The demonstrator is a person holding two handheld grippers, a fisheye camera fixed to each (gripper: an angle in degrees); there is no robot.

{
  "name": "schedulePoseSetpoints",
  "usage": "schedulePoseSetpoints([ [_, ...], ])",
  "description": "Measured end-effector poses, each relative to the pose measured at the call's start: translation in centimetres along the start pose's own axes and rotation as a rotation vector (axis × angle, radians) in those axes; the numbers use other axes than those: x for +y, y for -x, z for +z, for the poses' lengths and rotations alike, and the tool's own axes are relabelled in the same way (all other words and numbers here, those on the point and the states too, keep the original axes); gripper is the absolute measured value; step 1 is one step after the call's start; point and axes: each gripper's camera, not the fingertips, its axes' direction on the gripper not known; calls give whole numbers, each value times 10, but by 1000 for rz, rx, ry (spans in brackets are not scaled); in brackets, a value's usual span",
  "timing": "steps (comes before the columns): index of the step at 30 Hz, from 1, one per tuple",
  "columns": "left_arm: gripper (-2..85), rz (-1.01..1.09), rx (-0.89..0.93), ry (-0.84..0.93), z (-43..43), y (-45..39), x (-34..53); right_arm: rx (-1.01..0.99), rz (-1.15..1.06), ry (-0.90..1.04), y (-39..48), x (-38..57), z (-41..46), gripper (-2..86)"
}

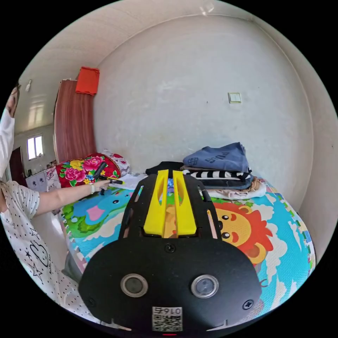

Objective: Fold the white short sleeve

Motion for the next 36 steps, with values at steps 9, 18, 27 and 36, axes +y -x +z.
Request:
schedulePoseSetpoints([
  [9,71,-213,-30,159,37,38,-6,-156,-92,225,60,4,68,12],
  [18,-9,-112,258,65,-37,57,66,-201,-135,509,116,10,178,17],
  [27,-7,297,975,-42,-180,-58,196,-189,-131,606,160,19,213,64],
  [36,42,-29,246,-138,-286,-76,303,-323,-100,750,158,27,193,159],
])
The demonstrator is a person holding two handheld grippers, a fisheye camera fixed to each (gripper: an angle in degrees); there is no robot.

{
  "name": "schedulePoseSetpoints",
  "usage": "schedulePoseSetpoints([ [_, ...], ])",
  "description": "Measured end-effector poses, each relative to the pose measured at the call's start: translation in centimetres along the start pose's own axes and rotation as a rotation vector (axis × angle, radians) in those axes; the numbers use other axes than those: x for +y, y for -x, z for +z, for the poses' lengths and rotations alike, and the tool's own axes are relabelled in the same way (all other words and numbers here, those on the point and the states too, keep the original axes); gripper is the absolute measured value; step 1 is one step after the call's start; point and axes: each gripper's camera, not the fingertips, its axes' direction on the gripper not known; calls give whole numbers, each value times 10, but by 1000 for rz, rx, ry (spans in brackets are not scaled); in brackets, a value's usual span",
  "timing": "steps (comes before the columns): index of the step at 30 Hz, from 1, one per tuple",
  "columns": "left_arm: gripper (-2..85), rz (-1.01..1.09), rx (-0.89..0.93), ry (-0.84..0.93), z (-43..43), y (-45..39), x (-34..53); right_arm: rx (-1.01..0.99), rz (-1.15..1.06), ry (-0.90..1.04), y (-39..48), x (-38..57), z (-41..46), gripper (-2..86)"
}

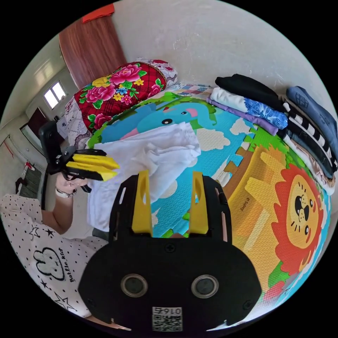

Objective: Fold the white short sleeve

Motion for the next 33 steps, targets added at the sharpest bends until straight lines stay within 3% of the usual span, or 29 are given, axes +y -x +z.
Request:
schedulePoseSetpoints([
  [2,48,-36,-195,87,-5,4,5,6,6,-27,1,3,-9,149],
  [4,54,-30,-247,141,-4,2,3,24,20,-47,5,2,-20,143],
  [9,88,26,-281,135,4,-20,-8,57,-4,-105,29,3,-39,140],
  [12,95,12,-305,233,24,-29,-11,69,-27,-122,42,7,-48,139],
  [15,36,-82,-273,162,15,-38,-4,35,-43,-138,52,11,-57,140],
  [19,-5,-75,-107,-3,-34,-74,6,65,-36,-138,61,17,-65,140],
  [24,-9,125,179,-131,-92,-142,12,79,-34,-159,76,23,-81,139],
  [30,-9,610,425,-195,-136,-263,20,51,-264,-358,120,60,-131,142],
  [33,-9,791,530,-255,-147,-315,24,78,-407,-266,143,69,-126,151],
])
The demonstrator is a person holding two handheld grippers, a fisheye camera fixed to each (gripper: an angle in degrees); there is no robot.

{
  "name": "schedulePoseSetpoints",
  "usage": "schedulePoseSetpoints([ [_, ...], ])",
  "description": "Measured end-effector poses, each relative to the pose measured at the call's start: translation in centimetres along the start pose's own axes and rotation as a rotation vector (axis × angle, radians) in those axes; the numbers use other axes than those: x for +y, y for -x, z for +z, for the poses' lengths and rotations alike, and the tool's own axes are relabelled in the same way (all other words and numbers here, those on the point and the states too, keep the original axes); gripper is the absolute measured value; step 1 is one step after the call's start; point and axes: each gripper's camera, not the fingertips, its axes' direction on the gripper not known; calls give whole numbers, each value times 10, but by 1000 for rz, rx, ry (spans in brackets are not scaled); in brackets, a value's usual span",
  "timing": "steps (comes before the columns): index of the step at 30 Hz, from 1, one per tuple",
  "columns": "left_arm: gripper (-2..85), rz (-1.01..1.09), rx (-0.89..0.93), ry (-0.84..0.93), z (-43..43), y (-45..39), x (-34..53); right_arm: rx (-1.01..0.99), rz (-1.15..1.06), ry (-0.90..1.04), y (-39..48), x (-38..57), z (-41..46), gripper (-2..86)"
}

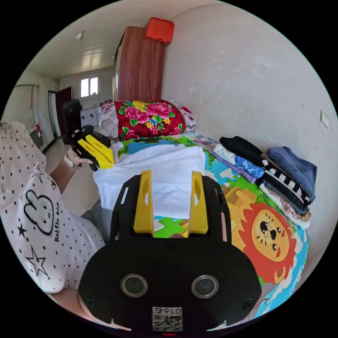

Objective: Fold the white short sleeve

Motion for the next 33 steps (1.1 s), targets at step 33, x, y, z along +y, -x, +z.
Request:
schedulePoseSetpoints([
  [33,63,-590,-284,371,138,124,-63,485,589,229,-3,150,-117,58],
])
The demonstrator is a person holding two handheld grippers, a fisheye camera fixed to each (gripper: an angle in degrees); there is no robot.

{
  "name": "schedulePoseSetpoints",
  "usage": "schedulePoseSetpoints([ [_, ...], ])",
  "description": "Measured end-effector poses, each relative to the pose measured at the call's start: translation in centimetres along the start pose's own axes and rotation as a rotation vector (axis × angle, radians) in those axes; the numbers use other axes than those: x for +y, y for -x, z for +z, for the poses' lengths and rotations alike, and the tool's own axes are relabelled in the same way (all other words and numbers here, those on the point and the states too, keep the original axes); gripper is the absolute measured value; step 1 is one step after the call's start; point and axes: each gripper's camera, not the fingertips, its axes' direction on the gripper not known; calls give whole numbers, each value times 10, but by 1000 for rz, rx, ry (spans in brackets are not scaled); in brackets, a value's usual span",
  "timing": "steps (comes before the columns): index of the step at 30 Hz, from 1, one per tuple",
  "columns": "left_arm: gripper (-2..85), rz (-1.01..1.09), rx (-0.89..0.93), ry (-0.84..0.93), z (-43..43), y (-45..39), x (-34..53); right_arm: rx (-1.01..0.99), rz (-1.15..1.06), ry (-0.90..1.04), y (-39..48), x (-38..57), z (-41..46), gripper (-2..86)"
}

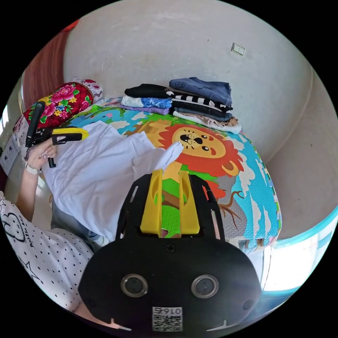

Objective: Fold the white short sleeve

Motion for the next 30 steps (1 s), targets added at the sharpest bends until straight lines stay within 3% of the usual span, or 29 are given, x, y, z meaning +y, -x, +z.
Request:
schedulePoseSetpoints([
  [5,64,53,0,238,42,-12,-37,-104,27,-110,-16,24,-22,20],
  [12,-6,134,42,122,-24,-4,-15,-42,90,-93,-37,43,-18,11],
  [18,-10,91,346,-255,-188,51,44,-73,85,-93,-38,36,5,15],
  [21,-10,61,500,-579,-295,93,104,-88,50,-113,-34,24,16,23],
  [24,-10,-96,309,-998,-408,131,195,-115,-15,-142,-29,5,27,40],
  [26,-10,-303,67,-1284,-481,149,277,-128,-46,-151,-25,-10,35,54],
  [30,-10,-415,-209,-1476,-549,145,354,-171,-179,-100,-4,-48,74,76],
])
